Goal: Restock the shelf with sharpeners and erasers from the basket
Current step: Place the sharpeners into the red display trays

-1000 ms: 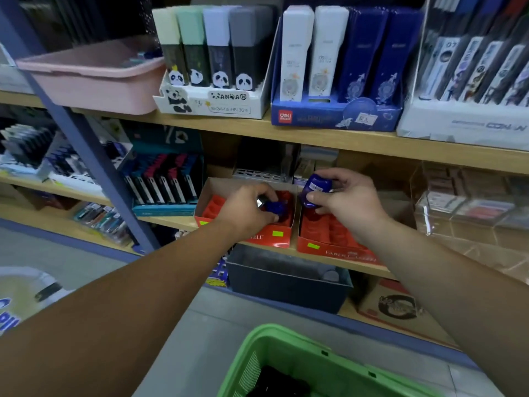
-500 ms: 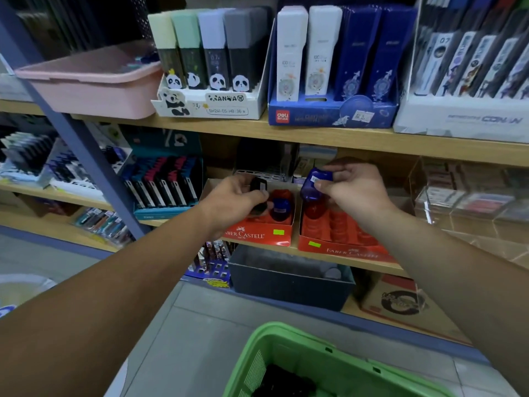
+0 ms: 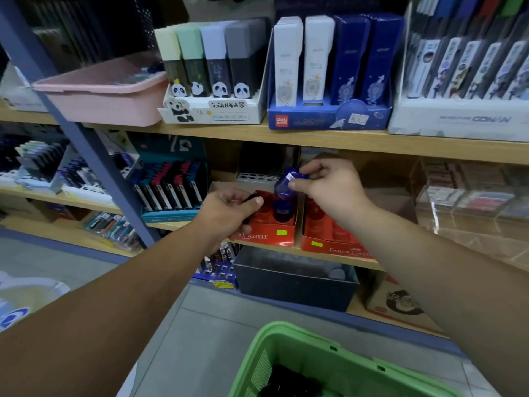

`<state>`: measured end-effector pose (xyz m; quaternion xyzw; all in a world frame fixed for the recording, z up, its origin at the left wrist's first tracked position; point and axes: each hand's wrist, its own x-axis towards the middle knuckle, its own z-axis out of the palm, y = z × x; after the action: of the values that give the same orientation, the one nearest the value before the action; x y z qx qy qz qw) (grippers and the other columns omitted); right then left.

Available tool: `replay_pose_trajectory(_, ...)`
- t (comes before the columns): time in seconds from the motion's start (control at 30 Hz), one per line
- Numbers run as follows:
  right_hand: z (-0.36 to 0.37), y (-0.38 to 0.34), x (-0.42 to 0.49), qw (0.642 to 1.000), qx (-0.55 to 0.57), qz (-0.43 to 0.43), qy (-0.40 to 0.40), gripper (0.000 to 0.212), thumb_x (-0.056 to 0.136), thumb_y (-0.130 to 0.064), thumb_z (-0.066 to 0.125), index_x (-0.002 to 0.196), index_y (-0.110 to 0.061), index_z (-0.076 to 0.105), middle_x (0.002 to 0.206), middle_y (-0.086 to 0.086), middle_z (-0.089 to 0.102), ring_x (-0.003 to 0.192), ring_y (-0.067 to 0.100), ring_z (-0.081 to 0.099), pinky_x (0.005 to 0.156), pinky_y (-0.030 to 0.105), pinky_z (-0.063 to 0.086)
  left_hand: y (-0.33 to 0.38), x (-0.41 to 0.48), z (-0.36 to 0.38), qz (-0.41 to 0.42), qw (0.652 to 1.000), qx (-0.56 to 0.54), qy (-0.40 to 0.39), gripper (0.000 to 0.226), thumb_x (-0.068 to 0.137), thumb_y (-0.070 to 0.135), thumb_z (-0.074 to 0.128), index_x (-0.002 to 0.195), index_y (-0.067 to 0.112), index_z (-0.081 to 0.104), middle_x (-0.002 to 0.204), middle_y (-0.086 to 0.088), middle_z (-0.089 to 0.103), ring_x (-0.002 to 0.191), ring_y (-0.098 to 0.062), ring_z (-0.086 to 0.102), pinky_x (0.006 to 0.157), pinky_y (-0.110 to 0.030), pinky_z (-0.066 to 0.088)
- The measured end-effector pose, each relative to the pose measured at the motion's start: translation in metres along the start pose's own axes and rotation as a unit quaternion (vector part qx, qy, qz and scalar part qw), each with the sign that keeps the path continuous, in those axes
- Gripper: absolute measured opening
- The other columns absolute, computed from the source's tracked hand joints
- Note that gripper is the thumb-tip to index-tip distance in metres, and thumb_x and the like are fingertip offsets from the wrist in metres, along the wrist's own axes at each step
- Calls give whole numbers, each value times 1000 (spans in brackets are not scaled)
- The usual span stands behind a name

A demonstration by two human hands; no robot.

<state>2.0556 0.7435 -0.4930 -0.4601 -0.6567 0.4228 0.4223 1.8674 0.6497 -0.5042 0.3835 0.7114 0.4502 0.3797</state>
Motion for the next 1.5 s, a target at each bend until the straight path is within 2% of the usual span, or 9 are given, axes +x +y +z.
replay_pose_trajectory(0.13, 37, 5, 6, 990, -121, -62, -42, 22, 87, -25, 84, 86, -35, 64, 101, -7, 70, 97, 17, 66, 88, 40, 58, -12, 1, -14, -15, 997, -50, -57, 28, 103, 19, 63, 131, 17, 62, 113, -7, 73, 86, -21, 73, 75, -34, 65)
replay_pose_trajectory(0.23, 47, 11, 9, 974, -205, -67, -75, 18, 90, -29, 80, 91, -37, 64, 109, -7, 67, 103, 17, 63, 91, 41, 56, -15, 0, -23, -40, 991, -94, -82, 30, 102, 3, 60, 131, 10, 58, 119, -10, 69, 105, -26, 72, 80, -32, 64)
replay_pose_trajectory(0.4, 52, 20, 4, 929, -336, -111, -108, 16, 90, -35, 79, 92, -39, 64, 111, -3, 57, 105, 20, 58, 92, 39, 52, -29, -4, -35, -37, 992, -91, -75, 24, 97, -4, 63, 120, 4, 59, 116, -16, 70, 105, -27, 73, 85, -34, 63)
replay_pose_trajectory(0.6, 52, 11, 0, 885, -408, -183, -131, 12, 94, -30, 75, 104, -26, 70, 113, -5, 62, 115, 19, 53, 95, 40, 49, -28, -8, -34, -14, 997, -16, -74, 22, 96, 12, 71, 116, 17, 64, 103, -5, 78, 89, -19, 78, 77, -38, 65)
replay_pose_trajectory(0.8, 54, 9, 12, 946, -278, -135, -99, 14, 92, -21, 79, 100, -28, 70, 107, -8, 57, 101, 12, 57, 90, 31, 50, -25, -5, -26, -15, 998, -35, -51, 23, 97, 10, 69, 119, 15, 64, 109, -8, 75, 92, -21, 77, 77, -39, 65)
replay_pose_trajectory(0.97, 58, 18, 17, 915, -356, -164, -93, 12, 99, -17, 68, 109, -18, 74, 114, -1, 61, 116, 21, 56, 95, 33, 47, -35, 3, -24, -5, 1000, -14, -16, 25, 98, 9, 68, 122, 16, 63, 108, -2, 74, 92, -20, 76, 78, -43, 65)
replay_pose_trajectory(1.17, 67, 20, 18, 926, -338, -141, -96, 30, 96, -31, 73, 125, -27, 66, 128, -3, 62, 122, 20, 55, 101, 39, 50, -38, 10, -21, 26, 999, 18, 3, 22, 99, 16, 67, 120, 23, 64, 106, 7, 67, 93, -14, 70, 56, -23, 57)
replay_pose_trajectory(1.33, 75, 20, 20, 902, -377, -183, -102, 31, 98, -30, 70, 128, -22, 71, 122, 1, 61, 122, 24, 50, 102, 43, 46, -43, 11, -18, 11, 1000, -2, -13, 22, 101, 14, 65, 121, 21, 64, 108, 4, 72, 96, -13, 72, 57, -20, 54)
replay_pose_trajectory(1.5, 78, 21, 11, 861, -450, -189, -142, 41, 97, -36, 70, 137, -29, 66, 123, 0, 53, 122, 24, 42, 103, 43, 43, -44, 7, -16, 39, 999, 7, -3, 22, 99, 14, 67, 119, 23, 66, 107, 6, 71, 98, -12, 69, 73, -25, 58)
